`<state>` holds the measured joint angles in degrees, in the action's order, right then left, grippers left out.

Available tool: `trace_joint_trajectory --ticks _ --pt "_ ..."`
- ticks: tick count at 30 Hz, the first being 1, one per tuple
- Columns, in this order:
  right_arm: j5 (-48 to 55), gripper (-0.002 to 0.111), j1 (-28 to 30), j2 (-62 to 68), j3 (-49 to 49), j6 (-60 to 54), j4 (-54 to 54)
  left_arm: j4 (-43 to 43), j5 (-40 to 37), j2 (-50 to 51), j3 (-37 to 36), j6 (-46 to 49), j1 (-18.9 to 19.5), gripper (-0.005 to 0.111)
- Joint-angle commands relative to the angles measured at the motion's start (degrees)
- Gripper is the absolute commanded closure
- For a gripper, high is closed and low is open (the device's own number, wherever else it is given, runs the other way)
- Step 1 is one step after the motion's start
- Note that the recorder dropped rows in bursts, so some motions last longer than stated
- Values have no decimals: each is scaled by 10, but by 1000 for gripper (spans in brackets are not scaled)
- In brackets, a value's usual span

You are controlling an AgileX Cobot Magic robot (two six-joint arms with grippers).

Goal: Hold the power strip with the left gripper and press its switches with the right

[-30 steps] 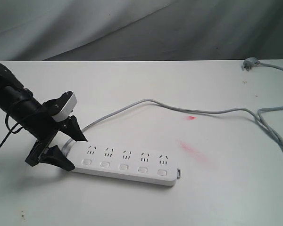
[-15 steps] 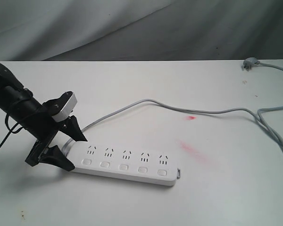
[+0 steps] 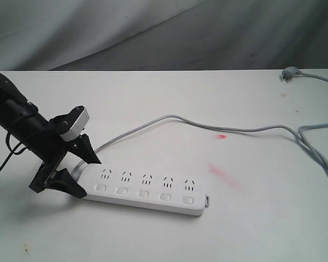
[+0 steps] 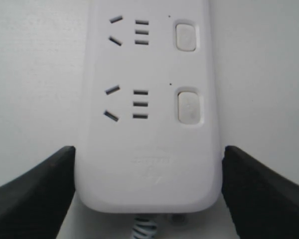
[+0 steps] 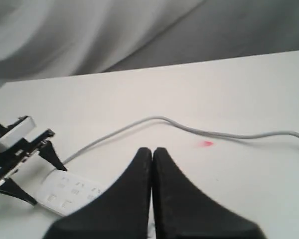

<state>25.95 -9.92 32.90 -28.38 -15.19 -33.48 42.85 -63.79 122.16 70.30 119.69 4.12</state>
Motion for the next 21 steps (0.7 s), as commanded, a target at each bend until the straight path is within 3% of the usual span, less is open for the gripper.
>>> trace_joint_trajectory --ticks 1,5,6,8,18,21 --pt "28 108 14 -38 3 81 151 1 -5 -1 3 3 -1 71" --pt "28 108 14 -72 3 176 264 1 -5 -1 3 3 -1 71" --pt "32 108 14 -82 3 250 346 1 -5 -1 3 3 -1 71" --pt "32 108 14 -96 3 283 419 1 -5 -1 3 3 -1 71" --pt "-3 108 89 -219 65 152 401 1 -5 -1 3 3 -1 71" --pt "-63 108 94 -247 95 152 387 1 -5 -1 3 3 -1 71"
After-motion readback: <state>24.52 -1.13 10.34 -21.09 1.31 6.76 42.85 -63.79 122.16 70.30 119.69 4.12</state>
